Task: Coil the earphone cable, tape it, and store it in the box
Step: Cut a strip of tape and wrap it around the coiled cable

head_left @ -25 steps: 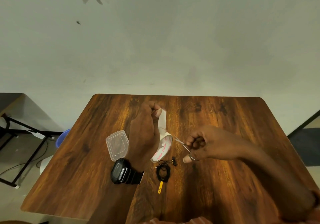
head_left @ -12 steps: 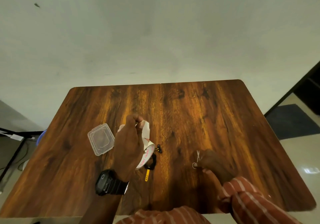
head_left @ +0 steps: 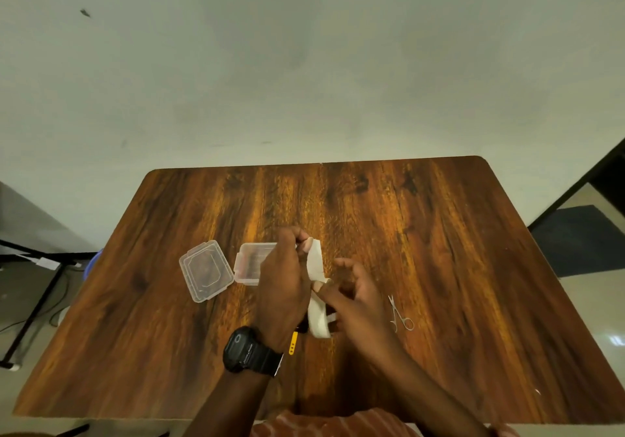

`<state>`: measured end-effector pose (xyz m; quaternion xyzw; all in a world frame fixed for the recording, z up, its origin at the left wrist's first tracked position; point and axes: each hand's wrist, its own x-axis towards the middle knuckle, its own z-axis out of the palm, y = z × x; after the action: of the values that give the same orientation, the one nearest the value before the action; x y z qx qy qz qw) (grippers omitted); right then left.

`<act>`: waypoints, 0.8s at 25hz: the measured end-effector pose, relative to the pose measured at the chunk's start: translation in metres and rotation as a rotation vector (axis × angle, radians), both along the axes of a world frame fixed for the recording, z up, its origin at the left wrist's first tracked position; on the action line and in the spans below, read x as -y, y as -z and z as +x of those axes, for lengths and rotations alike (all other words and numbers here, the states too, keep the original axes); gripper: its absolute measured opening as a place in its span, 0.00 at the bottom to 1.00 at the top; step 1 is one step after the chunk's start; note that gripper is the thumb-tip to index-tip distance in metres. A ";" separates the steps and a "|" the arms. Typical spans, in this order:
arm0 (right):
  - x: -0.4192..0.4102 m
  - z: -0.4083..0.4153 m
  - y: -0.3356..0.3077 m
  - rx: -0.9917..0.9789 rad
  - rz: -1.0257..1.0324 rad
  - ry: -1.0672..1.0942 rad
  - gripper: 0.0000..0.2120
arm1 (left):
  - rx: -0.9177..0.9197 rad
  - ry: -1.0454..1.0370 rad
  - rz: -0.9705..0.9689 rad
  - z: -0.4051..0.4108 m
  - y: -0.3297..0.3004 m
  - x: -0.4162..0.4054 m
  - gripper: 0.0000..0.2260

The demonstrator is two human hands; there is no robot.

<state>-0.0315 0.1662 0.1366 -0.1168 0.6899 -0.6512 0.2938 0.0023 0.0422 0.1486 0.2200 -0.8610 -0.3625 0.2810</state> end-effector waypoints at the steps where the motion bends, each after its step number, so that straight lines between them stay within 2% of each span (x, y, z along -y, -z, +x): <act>1: 0.001 -0.003 0.000 0.002 0.020 0.011 0.24 | -0.011 0.021 0.010 0.000 0.001 -0.001 0.07; 3: 0.000 -0.007 0.003 0.006 0.029 0.032 0.24 | -0.030 0.040 0.030 0.000 0.006 0.000 0.09; 6: 0.001 -0.001 0.013 0.156 -0.161 0.123 0.14 | -0.061 0.000 0.133 -0.002 0.012 -0.004 0.07; 8: 0.004 0.002 0.020 0.265 -0.221 0.163 0.12 | -0.104 -0.095 0.302 -0.004 0.018 -0.008 0.05; 11: 0.007 -0.005 0.044 0.327 -0.163 0.259 0.12 | -0.161 -0.265 0.674 -0.004 0.031 0.007 0.05; 13: 0.000 -0.026 0.080 0.106 0.092 0.266 0.14 | -0.139 -0.310 0.673 0.001 0.042 0.027 0.05; 16: -0.017 -0.072 0.131 -0.357 0.599 0.050 0.12 | -0.040 -0.243 0.675 0.017 0.049 0.046 0.03; 18: -0.024 -0.100 0.152 -0.501 0.819 -0.108 0.14 | 0.020 -0.170 0.677 0.028 0.053 0.054 0.04; 20: -0.026 -0.119 0.163 -0.552 1.007 -0.256 0.17 | 0.036 -0.108 0.686 0.037 0.053 0.058 0.08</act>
<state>-0.1504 0.1922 -0.0260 -0.2107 0.9456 -0.1482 0.1989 0.0389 -0.0155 0.0952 0.3533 -0.6810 -0.6113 0.1944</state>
